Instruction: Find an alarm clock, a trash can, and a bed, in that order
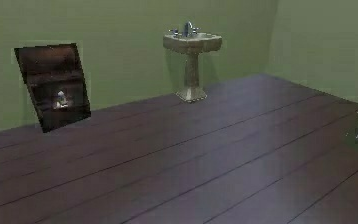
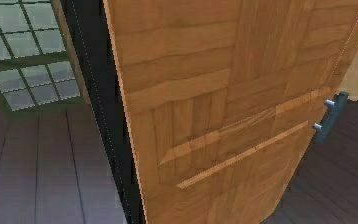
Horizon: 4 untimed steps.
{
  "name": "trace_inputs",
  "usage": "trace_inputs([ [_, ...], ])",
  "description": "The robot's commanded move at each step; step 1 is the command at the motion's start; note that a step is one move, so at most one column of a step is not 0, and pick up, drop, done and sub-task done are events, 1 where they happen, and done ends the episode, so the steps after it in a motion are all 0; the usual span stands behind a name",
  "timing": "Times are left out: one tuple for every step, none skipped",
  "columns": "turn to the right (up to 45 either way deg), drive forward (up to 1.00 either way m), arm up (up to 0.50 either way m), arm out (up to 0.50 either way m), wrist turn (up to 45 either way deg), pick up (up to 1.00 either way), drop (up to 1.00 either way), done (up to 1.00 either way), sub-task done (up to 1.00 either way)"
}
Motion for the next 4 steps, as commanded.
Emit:
trace_inputs([
  [12.0, 0.00, 0.00, 0.00, 0.0, 0.00, 0.00, 0.00, 0.00],
  [0.0, 0.30, 0.00, 0.00, 0.0, 0.00, 0.00, 0.00, 0.00],
  [21.0, 0.00, 0.00, 0.00, 0.0, 0.00, 0.00, 0.00, 0.00],
  [0.0, 1.00, 0.00, 0.00, 0.0, 0.00, 0.00, 0.00, 0.00],
])
